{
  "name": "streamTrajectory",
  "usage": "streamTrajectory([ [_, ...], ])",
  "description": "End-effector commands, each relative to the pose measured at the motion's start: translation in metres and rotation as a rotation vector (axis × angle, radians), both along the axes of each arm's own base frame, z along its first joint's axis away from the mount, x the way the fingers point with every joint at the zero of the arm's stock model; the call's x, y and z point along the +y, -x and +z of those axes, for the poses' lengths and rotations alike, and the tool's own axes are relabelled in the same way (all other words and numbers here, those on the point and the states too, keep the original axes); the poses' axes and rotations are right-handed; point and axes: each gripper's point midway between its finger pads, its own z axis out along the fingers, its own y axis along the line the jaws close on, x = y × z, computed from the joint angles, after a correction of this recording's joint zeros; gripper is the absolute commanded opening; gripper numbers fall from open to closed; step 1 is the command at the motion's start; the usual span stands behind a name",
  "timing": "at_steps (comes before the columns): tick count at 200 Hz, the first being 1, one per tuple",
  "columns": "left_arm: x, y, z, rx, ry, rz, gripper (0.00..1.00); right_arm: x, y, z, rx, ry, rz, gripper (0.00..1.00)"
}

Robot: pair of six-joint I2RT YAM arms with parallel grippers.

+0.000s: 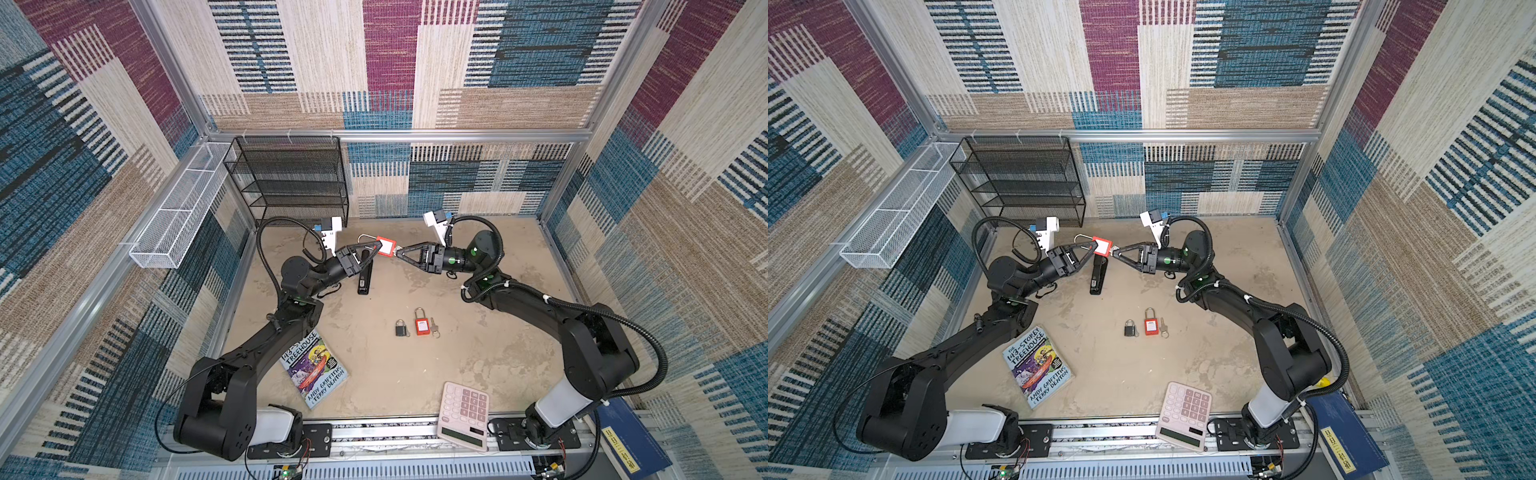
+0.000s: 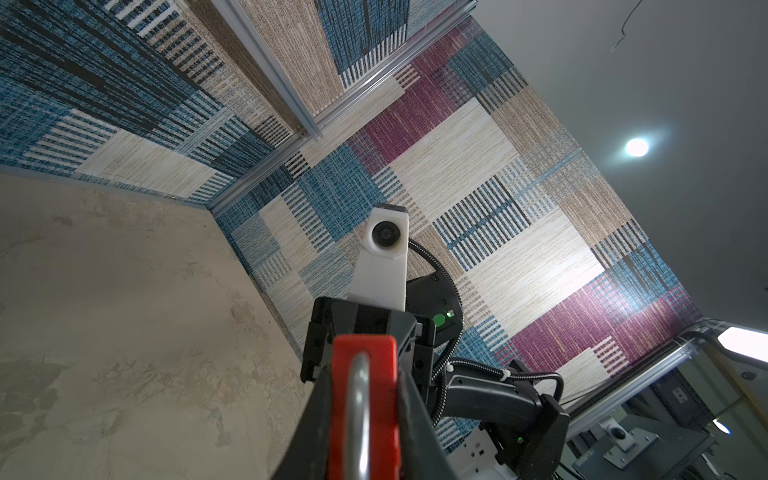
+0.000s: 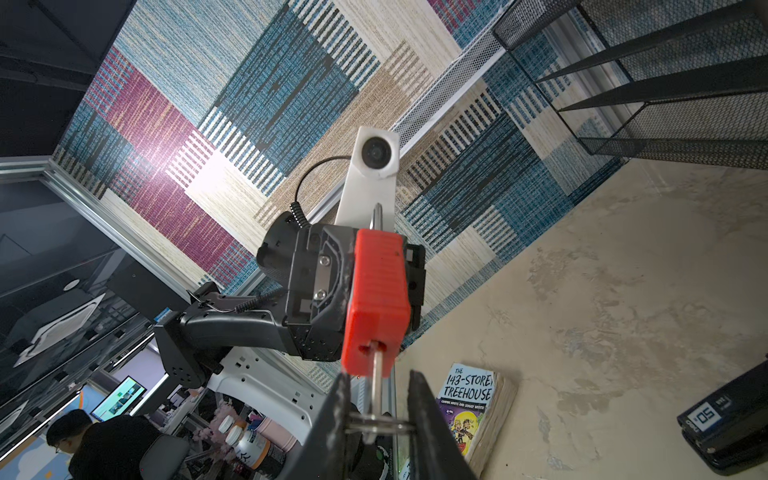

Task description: Lock with the key

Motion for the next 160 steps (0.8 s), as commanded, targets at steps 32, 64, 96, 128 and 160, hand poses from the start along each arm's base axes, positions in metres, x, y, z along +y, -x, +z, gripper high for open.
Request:
streamTrajectory([
  [32,0.011,0.005,0.012,-0.066,0.003,0.032,0.0,-0.008,0.0,0.005,-0.004,-0.022,-0.007,0.0],
  [64,0.014,0.005,0.011,-0.064,0.0,0.035,0.0,-0.013,0.006,0.003,-0.01,-0.013,-0.019,0.0],
  [96,0.017,0.004,0.011,-0.067,0.007,0.035,0.0,-0.019,0.009,-0.005,0.002,0.006,-0.035,0.0],
  [128,0.019,0.003,0.007,-0.06,0.011,0.037,0.0,-0.034,0.005,-0.011,0.012,0.024,-0.076,0.0],
  [160,0.017,-0.001,-0.005,-0.029,-0.008,0.026,0.0,-0.058,-0.005,-0.02,0.031,0.06,-0.168,0.0],
])
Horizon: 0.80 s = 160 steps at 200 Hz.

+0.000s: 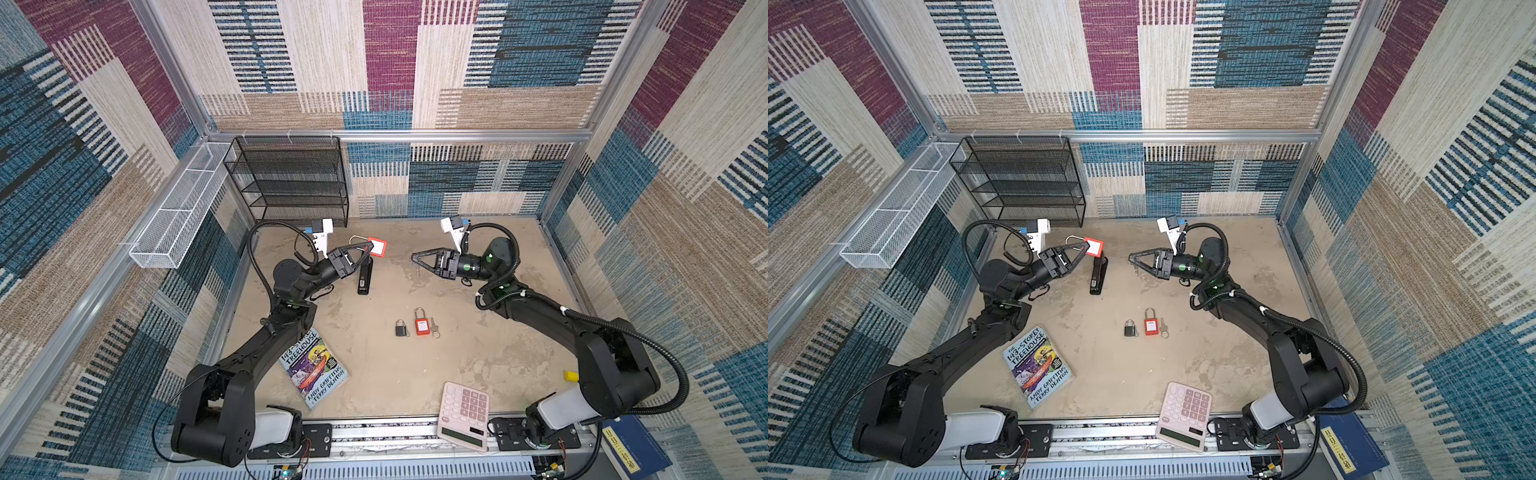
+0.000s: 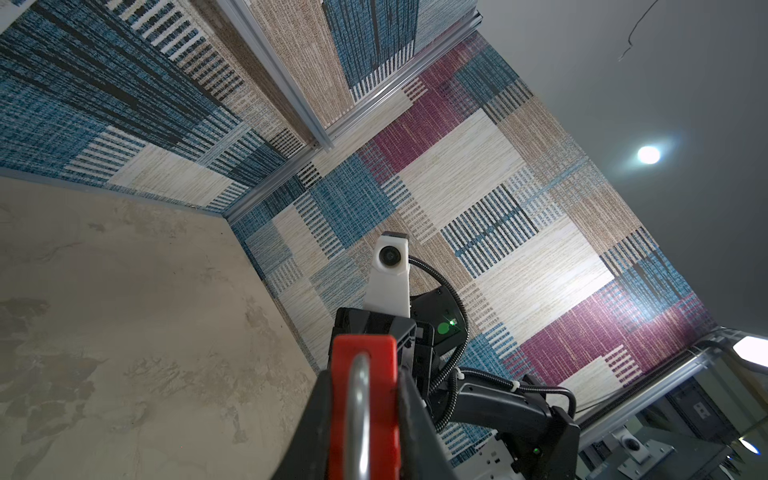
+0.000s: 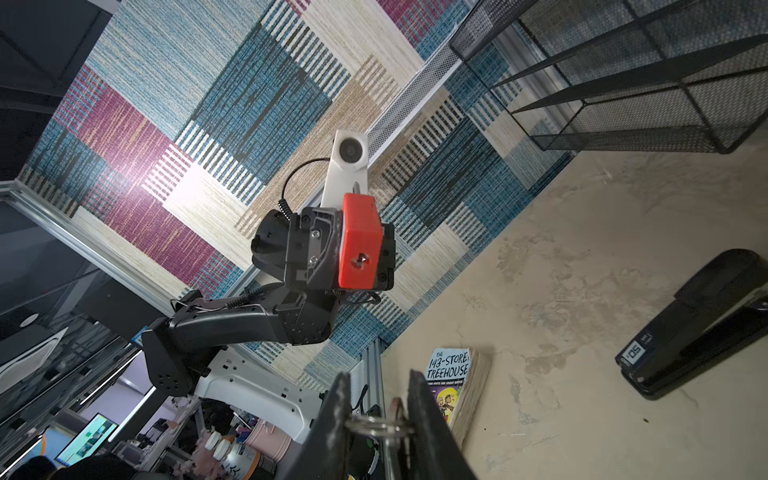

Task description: Lock with the key

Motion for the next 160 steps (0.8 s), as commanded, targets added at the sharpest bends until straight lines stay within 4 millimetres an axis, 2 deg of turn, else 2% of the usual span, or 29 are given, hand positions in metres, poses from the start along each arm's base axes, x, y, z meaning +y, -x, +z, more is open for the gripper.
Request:
streamTrajectory([
  [1,-0.002,0.002,0.001,-0.034,-0.004,-0.011,0.0,-0.015,-0.006,-0.006,-0.001,0.028,-0.062,0.0],
  [37,-0.015,-0.003,-0.024,0.034,-0.085,-0.038,0.0,-0.042,-0.007,-0.019,0.015,0.069,-0.153,0.0],
  [69,-0.048,0.002,-0.051,0.084,-0.196,-0.114,0.0,-0.064,-0.007,-0.034,0.03,0.114,-0.231,0.0],
  [92,-0.072,0.007,-0.07,0.098,-0.25,-0.167,0.0,-0.087,-0.01,-0.042,0.049,0.132,-0.306,0.0],
  [95,-0.075,0.008,-0.078,0.128,-0.27,-0.176,0.0,-0.091,-0.011,-0.044,0.053,0.136,-0.318,0.0],
  [119,-0.1,0.018,-0.106,0.157,-0.408,-0.237,0.0,-0.116,-0.016,-0.054,0.07,0.181,-0.41,0.0],
  [160,-0.14,0.037,-0.148,0.203,-0.602,-0.399,0.0,-0.144,-0.021,-0.057,0.083,0.247,-0.523,0.0],
])
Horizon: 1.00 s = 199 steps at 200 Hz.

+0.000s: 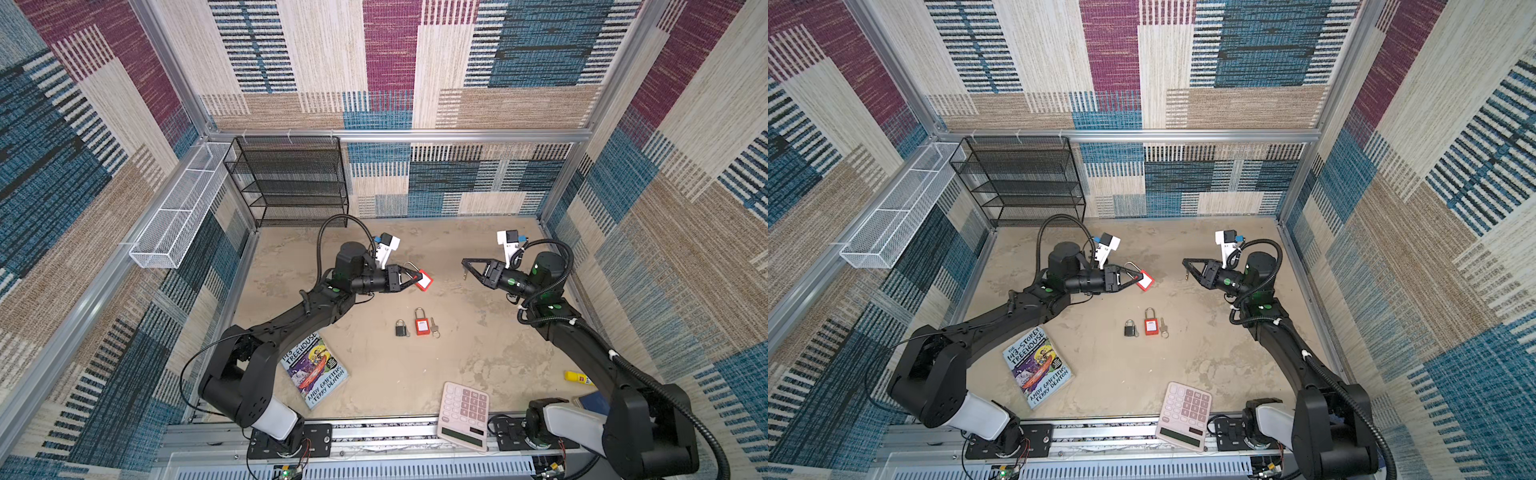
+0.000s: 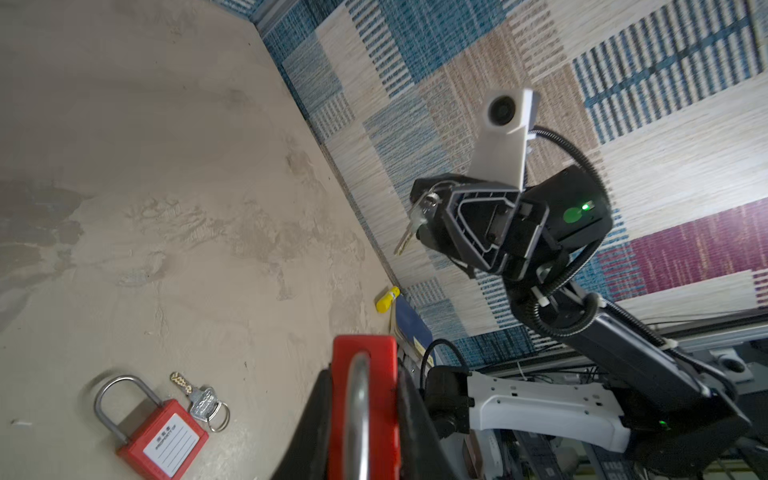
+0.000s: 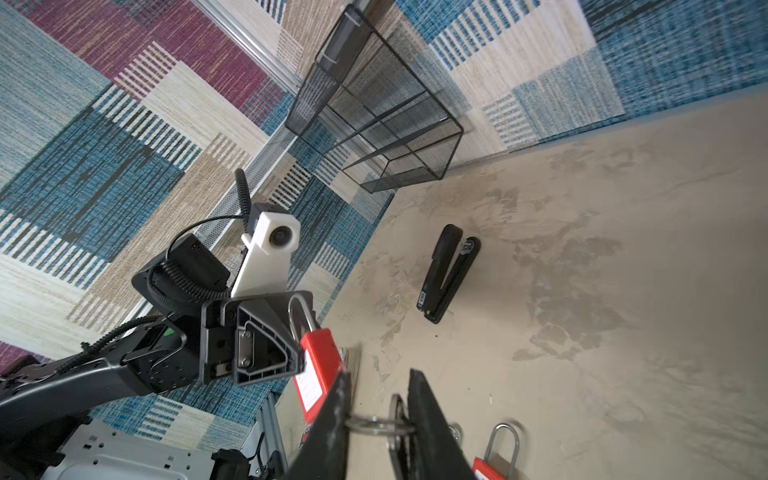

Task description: Lock with the key

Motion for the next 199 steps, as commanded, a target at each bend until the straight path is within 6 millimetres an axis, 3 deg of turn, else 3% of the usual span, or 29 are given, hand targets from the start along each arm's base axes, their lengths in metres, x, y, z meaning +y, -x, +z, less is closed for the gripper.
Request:
streamTrajectory([
  [1,-0.01,0.016,-0.036,0.017,-0.157,-0.102,0.0,-0.012,-0.003,-0.006,0.007,0.069,-0.063,0.0],
  [37,-0.035,0.033,-0.075,0.084,-0.303,-0.238,0.0,-0.026,0.005,0.007,-0.015,-0.009,-0.051,0.0],
  [72,-0.052,0.038,-0.114,0.149,-0.463,-0.319,0.0,-0.034,0.006,0.025,-0.052,-0.006,-0.06,0.0],
  [101,-0.06,0.034,-0.144,0.192,-0.528,-0.328,0.0,-0.034,0.009,0.023,-0.037,-0.015,-0.03,0.0],
  [158,-0.078,0.031,-0.164,0.247,-0.532,-0.345,0.0,-0.041,0.014,0.013,-0.017,-0.045,-0.038,0.0],
  [199,-0.098,0.036,-0.164,0.258,-0.501,-0.388,0.0,-0.041,0.015,0.013,-0.014,-0.052,-0.027,0.0],
])
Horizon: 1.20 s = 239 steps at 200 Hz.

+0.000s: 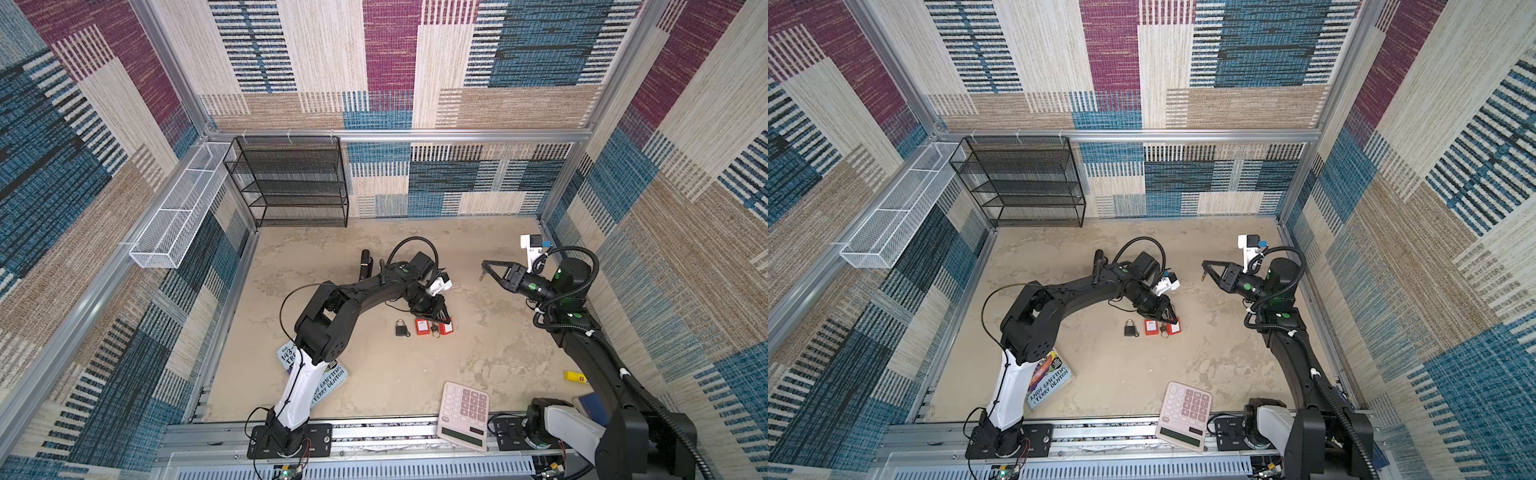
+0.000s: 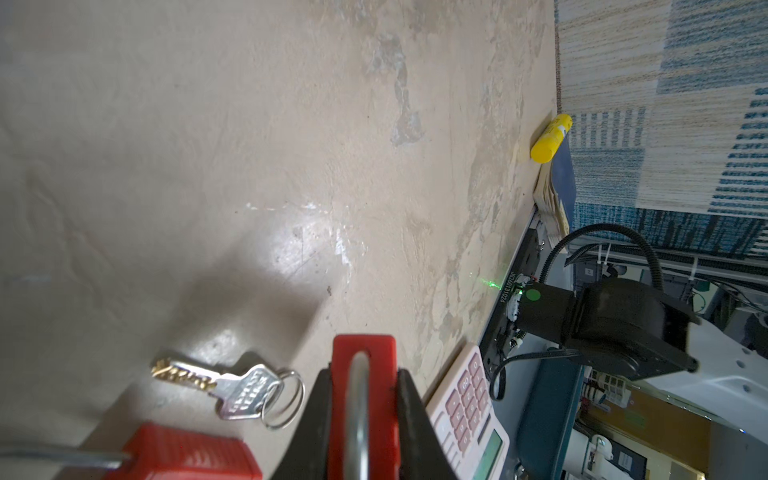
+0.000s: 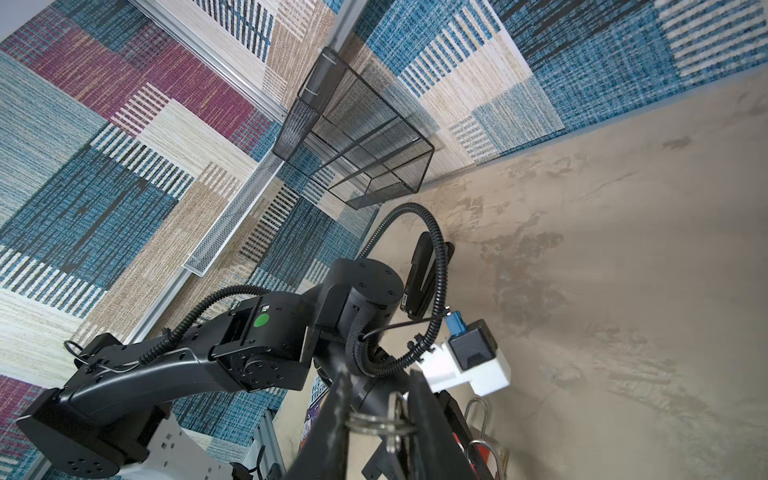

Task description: Lock with the key

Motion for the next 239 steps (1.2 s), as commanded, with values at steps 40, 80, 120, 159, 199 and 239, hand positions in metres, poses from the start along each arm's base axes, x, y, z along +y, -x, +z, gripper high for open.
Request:
streamTrajectory([
  [40,-0.015,0.001,-0.005,0.044,0.008,-0.013,0.0,0.0,0.002,0.006,-0.029,-0.015,0.026,0.0],
  [80,-0.018,-0.003,-0.013,0.05,-0.001,-0.008,0.0,-0.001,0.001,0.004,-0.016,-0.026,0.028,0.0],
  [120,-0.022,-0.002,-0.014,0.077,0.02,-0.022,0.0,-0.002,-0.001,0.005,-0.014,-0.03,0.033,0.0],
  [159,-0.02,-0.003,-0.018,0.086,0.006,-0.017,0.03,-0.002,0.002,0.002,-0.01,-0.027,0.033,0.0],
  [199,-0.017,-0.004,-0.022,0.078,-0.015,-0.012,0.13,-0.002,0.002,-0.002,-0.005,-0.028,0.031,0.0],
  [239,-0.016,-0.006,-0.021,0.067,-0.025,-0.004,0.21,-0.003,0.001,-0.003,-0.004,-0.029,0.027,0.0],
])
